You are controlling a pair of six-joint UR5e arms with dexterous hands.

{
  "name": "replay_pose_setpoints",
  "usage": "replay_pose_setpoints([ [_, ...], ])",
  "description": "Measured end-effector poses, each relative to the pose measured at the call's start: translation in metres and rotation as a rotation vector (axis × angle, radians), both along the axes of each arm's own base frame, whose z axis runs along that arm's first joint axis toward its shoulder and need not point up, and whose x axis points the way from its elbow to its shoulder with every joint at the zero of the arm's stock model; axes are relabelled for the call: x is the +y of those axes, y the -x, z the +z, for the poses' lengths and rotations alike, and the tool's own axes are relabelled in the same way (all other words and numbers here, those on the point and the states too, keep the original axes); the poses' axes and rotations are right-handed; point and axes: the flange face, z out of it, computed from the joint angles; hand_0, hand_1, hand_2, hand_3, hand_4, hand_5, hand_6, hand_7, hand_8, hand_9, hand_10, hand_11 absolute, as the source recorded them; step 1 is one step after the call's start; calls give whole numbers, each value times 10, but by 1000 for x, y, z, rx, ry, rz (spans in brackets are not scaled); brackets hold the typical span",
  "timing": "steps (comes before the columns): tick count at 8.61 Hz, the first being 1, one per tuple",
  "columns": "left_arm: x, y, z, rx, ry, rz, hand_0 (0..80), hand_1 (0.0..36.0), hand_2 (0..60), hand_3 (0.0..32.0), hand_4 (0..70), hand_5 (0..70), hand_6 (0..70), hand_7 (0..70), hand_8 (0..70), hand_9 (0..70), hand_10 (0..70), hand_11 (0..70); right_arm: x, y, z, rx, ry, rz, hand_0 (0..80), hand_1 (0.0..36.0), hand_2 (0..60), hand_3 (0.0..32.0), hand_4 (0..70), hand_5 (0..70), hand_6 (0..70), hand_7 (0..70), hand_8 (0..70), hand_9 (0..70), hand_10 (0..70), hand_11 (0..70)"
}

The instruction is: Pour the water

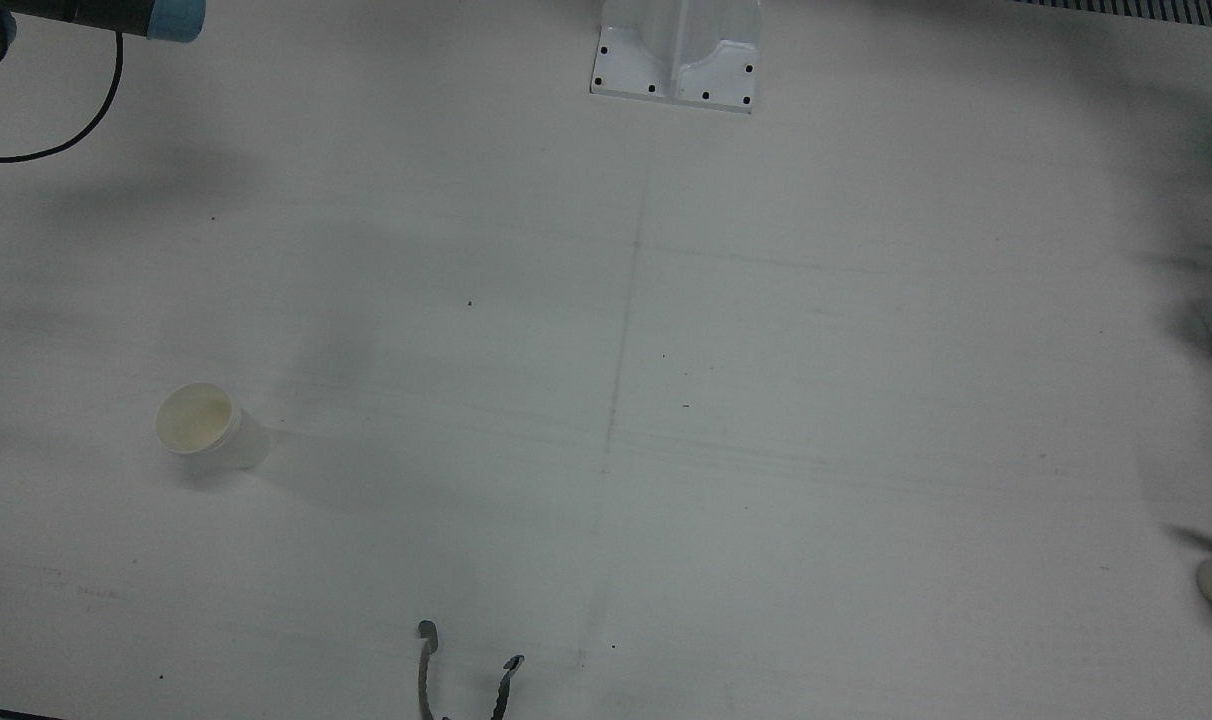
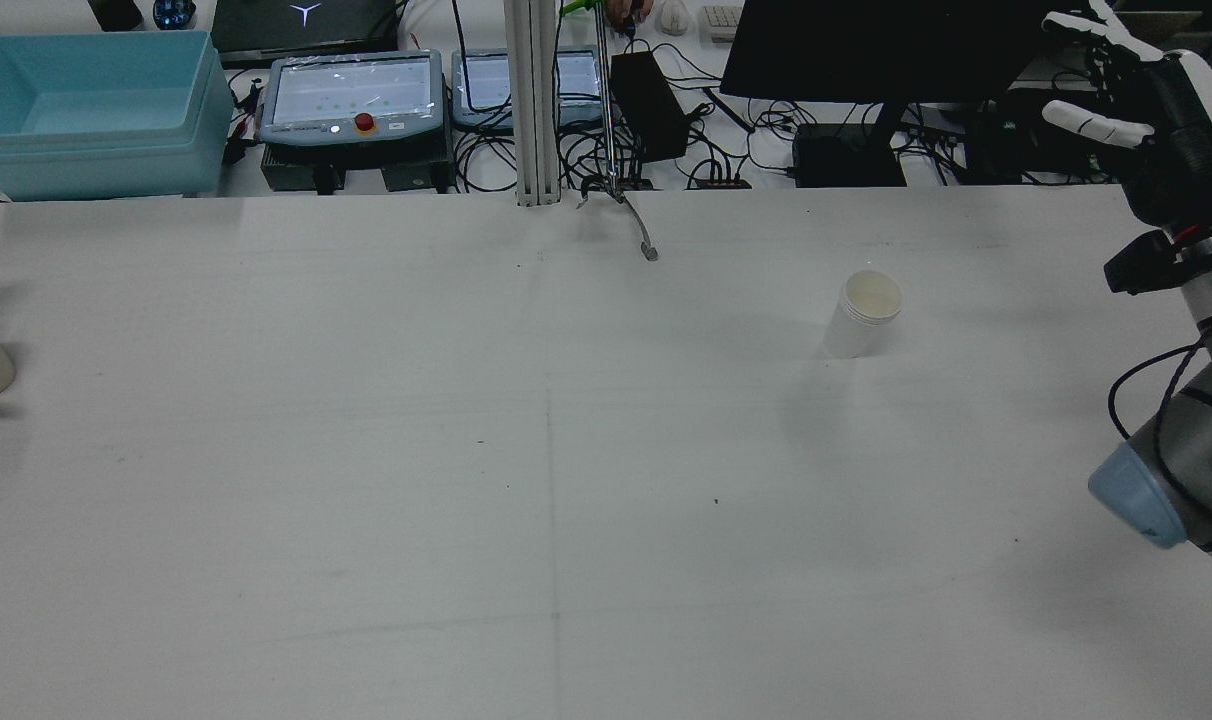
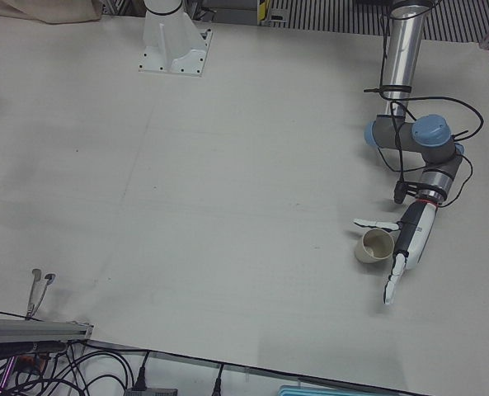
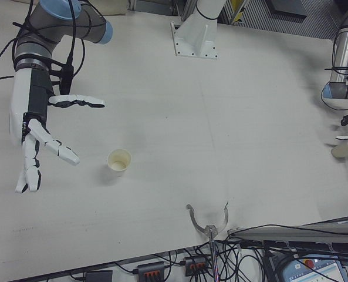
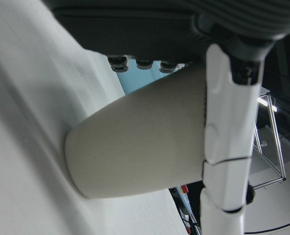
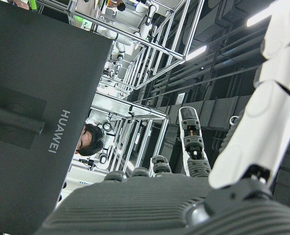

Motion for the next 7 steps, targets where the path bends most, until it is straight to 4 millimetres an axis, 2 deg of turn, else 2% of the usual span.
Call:
replay_pose_setpoints([
  [1,0,-1,0,1,1,3,635,249,0,0,178,115,0,42,0,0,26,63,0,0,0,0,0,0,459,121,139,0,179,110,43,73,0,0,0,0],
  [2,0,-2,0,2,3,4,643,237,0,0,304,169,3,54,0,0,30,67,0,0,0,0,0,0,458,121,139,0,180,109,44,75,0,1,0,0],
  [3,0,-2,0,2,5,5,664,224,0,0,465,199,24,83,0,2,38,74,0,0,0,-1,0,0,459,121,139,0,179,110,44,75,0,1,0,0],
  [4,0,-2,0,2,8,6,694,216,0,0,640,275,54,135,1,13,49,88,0,0,0,-1,1,0,458,121,139,0,179,111,44,76,0,1,0,0],
  [5,0,-2,0,2,13,6,710,205,0,0,655,324,79,165,18,37,56,96,0,0,1,-1,1,0,459,121,139,0,181,113,44,75,0,1,0,0],
  [6,0,-2,-1,0,20,6,740,208,0,0,634,333,90,175,40,68,60,103,0,0,1,-1,1,1,459,122,139,0,183,113,44,78,0,1,0,0],
  [7,1,-1,0,-2,28,2,736,208,0,0,635,321,98,179,59,93,65,110,0,-1,0,-1,1,1,460,122,142,0,185,115,45,79,0,1,0,0],
])
